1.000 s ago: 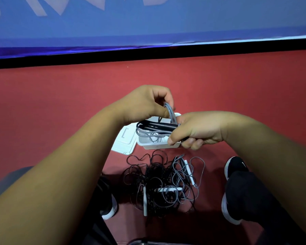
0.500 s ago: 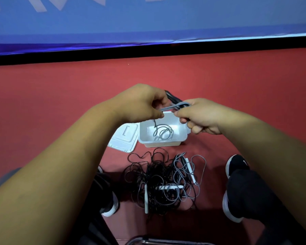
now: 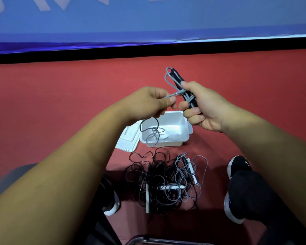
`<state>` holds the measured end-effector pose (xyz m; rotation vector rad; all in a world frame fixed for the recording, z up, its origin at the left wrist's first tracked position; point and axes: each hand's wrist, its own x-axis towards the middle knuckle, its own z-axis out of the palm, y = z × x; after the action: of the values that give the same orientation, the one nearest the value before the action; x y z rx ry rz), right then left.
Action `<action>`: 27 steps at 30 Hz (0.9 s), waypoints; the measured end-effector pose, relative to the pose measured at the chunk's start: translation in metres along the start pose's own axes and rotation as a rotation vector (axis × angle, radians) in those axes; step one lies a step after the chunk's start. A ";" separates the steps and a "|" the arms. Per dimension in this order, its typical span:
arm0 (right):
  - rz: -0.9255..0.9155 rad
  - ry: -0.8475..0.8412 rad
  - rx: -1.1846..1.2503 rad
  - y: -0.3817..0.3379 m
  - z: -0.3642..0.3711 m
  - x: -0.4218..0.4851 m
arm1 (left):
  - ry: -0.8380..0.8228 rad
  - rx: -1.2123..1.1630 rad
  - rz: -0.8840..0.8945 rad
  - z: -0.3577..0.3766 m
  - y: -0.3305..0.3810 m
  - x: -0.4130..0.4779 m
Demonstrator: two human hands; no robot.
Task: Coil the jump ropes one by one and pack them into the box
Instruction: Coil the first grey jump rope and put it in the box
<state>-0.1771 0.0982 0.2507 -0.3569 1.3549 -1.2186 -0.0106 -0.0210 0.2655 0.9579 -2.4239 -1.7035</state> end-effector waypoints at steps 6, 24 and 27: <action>-0.051 -0.043 -0.109 -0.006 0.006 -0.014 | 0.110 -0.340 -0.168 0.003 0.008 0.003; -0.106 -0.174 -0.134 -0.010 0.006 -0.024 | 0.266 -0.699 0.082 0.017 0.011 0.010; -0.123 -0.152 -0.178 -0.011 0.007 -0.024 | 0.284 -0.734 0.076 0.017 0.010 0.010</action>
<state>-0.1701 0.1106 0.2745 -0.6545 1.3283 -1.1489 -0.0292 -0.0099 0.2641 0.8860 -1.4484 -2.0143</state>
